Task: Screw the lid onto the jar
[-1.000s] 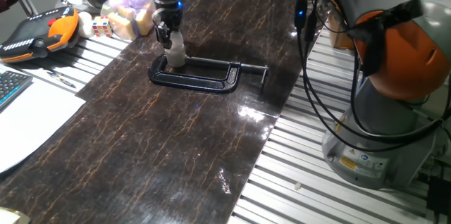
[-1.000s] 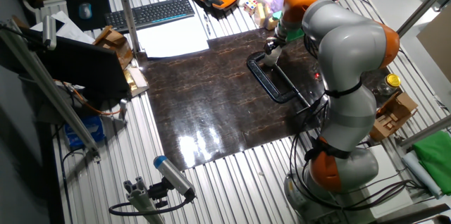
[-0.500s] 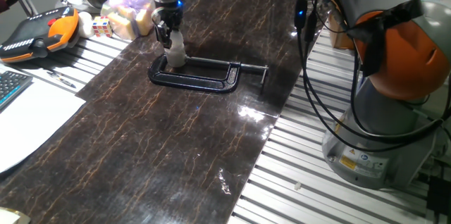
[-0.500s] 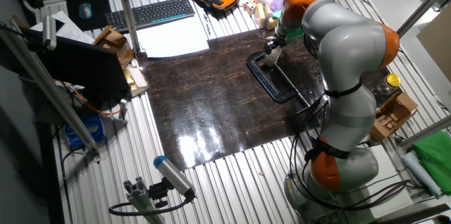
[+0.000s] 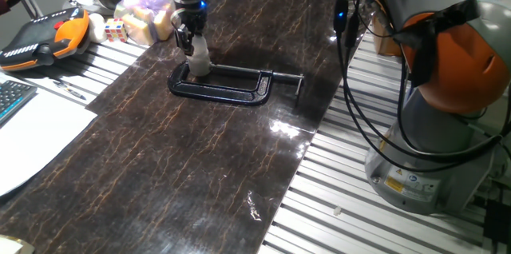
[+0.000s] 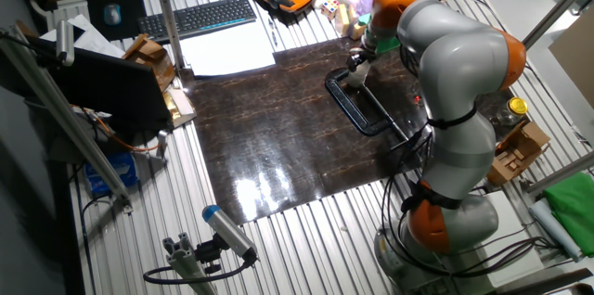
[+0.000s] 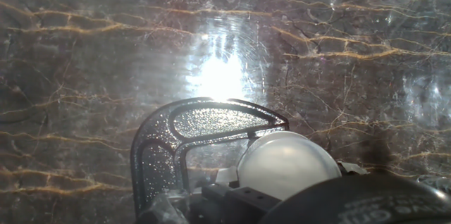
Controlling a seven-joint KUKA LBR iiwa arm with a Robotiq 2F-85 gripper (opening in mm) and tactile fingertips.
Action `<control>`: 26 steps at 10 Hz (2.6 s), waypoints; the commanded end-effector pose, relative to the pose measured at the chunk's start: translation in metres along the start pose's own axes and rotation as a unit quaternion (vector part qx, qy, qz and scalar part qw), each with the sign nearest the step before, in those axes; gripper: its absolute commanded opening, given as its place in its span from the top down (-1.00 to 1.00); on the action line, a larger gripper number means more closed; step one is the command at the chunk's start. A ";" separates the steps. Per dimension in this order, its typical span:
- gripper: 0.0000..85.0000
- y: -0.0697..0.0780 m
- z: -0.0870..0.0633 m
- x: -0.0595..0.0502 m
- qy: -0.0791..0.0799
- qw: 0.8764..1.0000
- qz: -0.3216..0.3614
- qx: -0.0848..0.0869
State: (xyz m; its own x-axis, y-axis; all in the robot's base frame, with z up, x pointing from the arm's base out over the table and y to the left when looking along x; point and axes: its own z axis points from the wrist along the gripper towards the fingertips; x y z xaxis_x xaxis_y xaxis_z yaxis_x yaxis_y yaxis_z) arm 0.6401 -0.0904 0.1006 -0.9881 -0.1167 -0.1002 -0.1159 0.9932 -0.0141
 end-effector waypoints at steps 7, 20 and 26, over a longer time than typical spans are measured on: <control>-0.33 0.001 0.001 0.001 -0.002 1.000 0.003 0.000; -0.76 0.001 0.003 0.003 -0.003 1.000 0.010 0.001; -0.84 -0.001 -0.006 0.004 -0.004 1.000 0.014 0.008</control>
State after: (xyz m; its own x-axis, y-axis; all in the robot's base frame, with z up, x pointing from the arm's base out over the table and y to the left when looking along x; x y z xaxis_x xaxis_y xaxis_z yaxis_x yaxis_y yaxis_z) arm 0.6353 -0.0920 0.1065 -0.9900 -0.0893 -0.1088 -0.0868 0.9959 -0.0272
